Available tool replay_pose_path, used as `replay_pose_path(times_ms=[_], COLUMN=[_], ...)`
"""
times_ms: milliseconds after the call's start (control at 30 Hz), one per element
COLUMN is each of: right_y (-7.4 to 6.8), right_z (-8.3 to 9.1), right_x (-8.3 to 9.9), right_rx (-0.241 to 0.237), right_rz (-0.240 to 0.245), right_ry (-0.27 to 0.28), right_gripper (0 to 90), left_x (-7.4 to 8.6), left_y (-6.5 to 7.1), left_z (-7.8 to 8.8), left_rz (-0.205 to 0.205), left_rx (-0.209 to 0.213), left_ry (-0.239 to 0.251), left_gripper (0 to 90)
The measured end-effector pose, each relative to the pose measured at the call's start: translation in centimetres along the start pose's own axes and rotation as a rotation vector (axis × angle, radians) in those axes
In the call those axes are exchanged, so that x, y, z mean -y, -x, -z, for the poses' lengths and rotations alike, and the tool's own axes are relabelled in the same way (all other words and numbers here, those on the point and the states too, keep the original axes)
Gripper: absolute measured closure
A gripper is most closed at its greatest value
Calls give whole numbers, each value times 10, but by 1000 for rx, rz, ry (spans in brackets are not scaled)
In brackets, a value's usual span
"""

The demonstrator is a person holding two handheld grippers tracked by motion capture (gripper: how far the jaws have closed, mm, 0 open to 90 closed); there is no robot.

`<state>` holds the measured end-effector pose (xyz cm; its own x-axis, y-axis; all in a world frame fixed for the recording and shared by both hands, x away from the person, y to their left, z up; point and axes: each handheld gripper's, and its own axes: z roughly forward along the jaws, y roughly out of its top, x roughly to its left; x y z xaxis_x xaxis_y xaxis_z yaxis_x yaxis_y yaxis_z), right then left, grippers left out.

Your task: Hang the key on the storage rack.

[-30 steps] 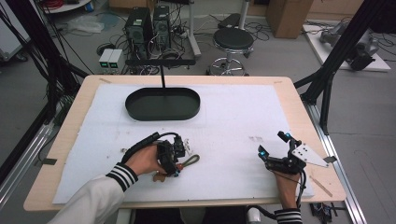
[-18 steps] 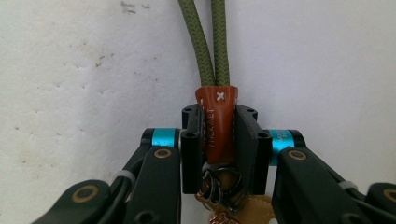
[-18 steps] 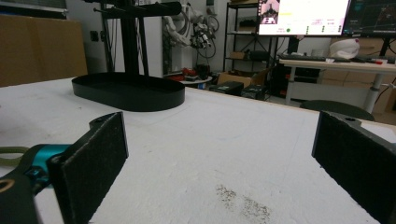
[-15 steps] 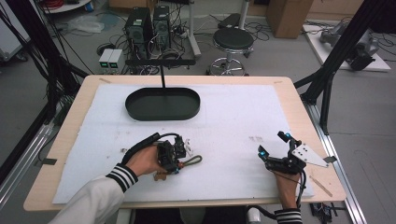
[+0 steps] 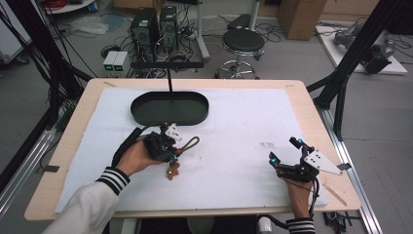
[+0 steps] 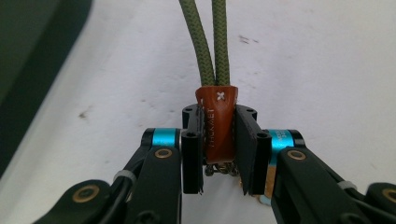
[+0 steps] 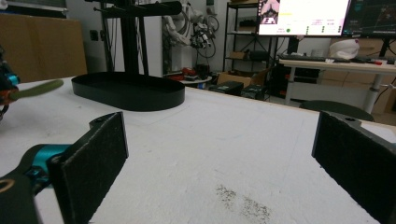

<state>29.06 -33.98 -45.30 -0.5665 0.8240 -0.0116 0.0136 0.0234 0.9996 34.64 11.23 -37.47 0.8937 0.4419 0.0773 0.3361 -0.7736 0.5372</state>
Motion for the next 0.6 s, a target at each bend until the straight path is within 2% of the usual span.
replay_pose_path(times_ms=[200,367,400,467,500,600], right_y=[-1,-1,-1,0,0,0], right_z=[0,0,0,0,0,0], right_x=[0,0,0,0,0,0], right_rx=[3,2,3,3,3,3], right_rz=[2,2,2,2,2,2], right_ry=[-4,-5,-4,-5,-5,-5], right_gripper=[25,25,25,25,25,25], left_x=[11,18,21,22,24,29], left_y=[-17,-30,-38,-42,-45,-57], left_z=[17,32,40,44,48,59], left_rz=[72,139,160,172,189,221], left_rx=[-36,-110,-137,-150,-168,-205], left_ry=[91,187,216,225,258,287], left_gripper=[733,734,734,734,734,734])
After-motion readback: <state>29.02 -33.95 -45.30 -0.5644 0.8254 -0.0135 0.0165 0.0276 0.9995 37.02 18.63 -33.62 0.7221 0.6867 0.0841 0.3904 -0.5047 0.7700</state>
